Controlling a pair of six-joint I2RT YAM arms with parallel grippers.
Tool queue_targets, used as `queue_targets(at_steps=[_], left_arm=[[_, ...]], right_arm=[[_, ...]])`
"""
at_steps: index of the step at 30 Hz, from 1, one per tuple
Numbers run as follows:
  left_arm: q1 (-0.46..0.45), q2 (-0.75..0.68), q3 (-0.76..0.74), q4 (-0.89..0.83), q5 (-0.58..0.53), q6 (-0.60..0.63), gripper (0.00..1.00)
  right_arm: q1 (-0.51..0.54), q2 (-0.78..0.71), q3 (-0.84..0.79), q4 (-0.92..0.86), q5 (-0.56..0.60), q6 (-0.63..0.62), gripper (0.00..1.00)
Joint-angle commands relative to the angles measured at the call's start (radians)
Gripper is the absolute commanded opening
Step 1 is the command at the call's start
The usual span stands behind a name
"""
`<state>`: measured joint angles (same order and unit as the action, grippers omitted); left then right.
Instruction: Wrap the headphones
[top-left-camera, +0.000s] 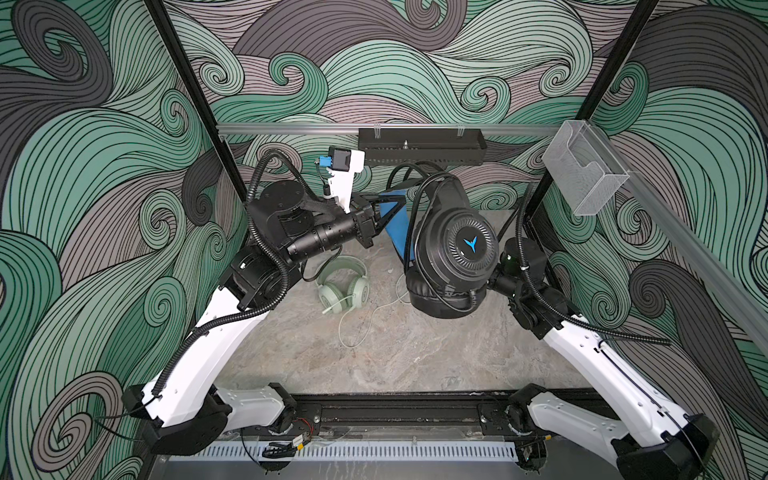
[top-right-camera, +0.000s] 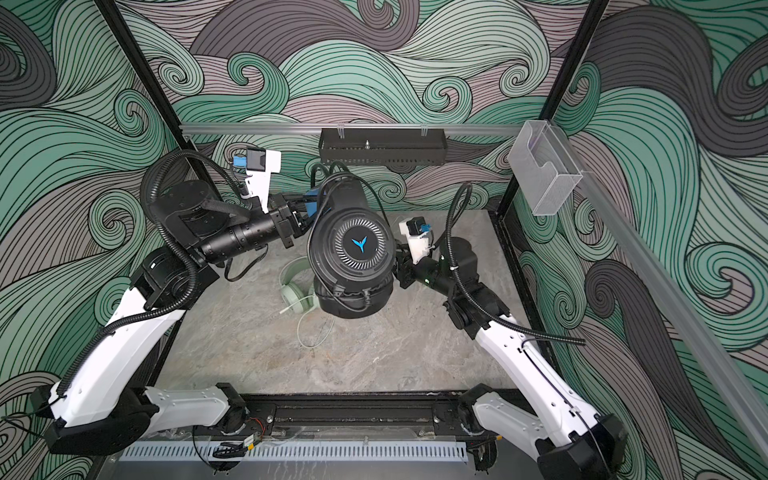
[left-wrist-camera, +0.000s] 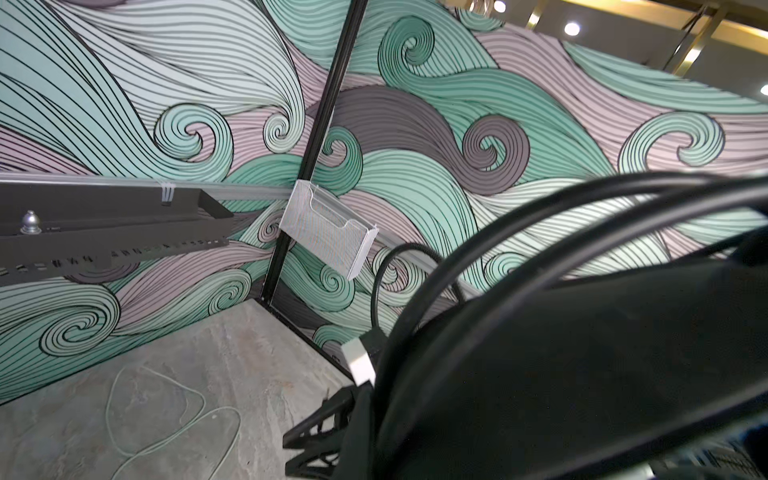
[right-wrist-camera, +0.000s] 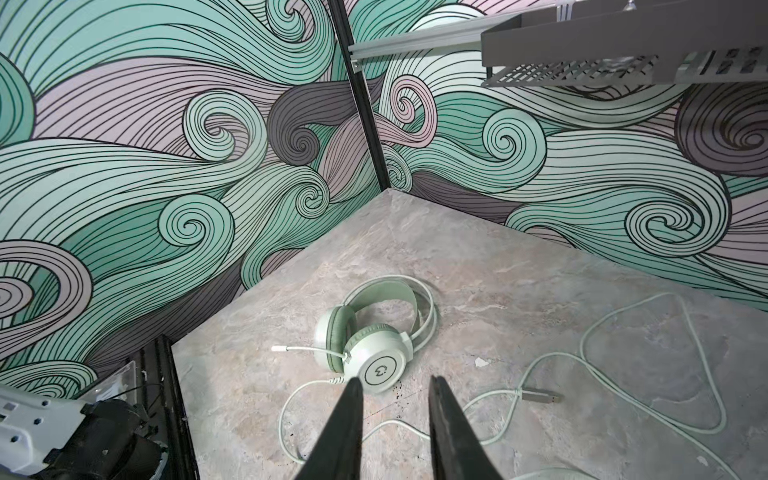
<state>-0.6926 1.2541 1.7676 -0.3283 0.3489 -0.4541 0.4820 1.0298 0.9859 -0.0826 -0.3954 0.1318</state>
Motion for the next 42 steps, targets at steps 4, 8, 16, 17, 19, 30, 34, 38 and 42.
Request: queue_targets(at_steps=[4, 8, 16, 17, 19, 30, 34, 38, 42], left_arm=[[0.009, -0.018, 0.018, 0.103, -0.030, -0.075, 0.00], [0.016, -0.036, -0.004, 0.119, -0.062, -0.102, 0.00], [0.100, -0.092, -0.106, 0.246, -0.180, -0.289, 0.00], [0.115, -0.093, -0.111, 0.254, -0.200, -0.324, 0.00], [0.143, -0.083, -0.104, 0.246, -0.234, -0.392, 0.00], [0.166, 0.012, -0.133, 0.301, -0.468, -0.661, 0.00], [0.166, 0.063, -0.089, 0.243, -0.546, -0.675, 0.00], [0.166, 0.130, -0.025, 0.161, -0.608, -0.621, 0.00], [0.164, 0.196, -0.010, 0.072, -0.698, -0.540, 0.00]], right_arm=[[-0.006, -0.001, -0.012, 0.064, -0.039, 0.041, 0.27], [-0.008, 0.010, -0.015, 0.080, -0.051, 0.057, 0.17], [-0.008, 0.013, -0.015, 0.040, -0.044, 0.047, 0.00], [-0.008, 0.011, -0.012, 0.026, -0.037, 0.037, 0.00], [-0.008, 0.011, -0.001, -0.005, -0.023, 0.021, 0.00], [0.103, -0.003, 0.030, -0.136, 0.184, -0.096, 0.00], [0.207, -0.007, 0.032, -0.187, 0.303, -0.155, 0.00], [0.265, -0.003, 0.040, -0.228, 0.367, -0.205, 0.00], [0.309, 0.018, 0.076, -0.267, 0.395, -0.249, 0.00]])
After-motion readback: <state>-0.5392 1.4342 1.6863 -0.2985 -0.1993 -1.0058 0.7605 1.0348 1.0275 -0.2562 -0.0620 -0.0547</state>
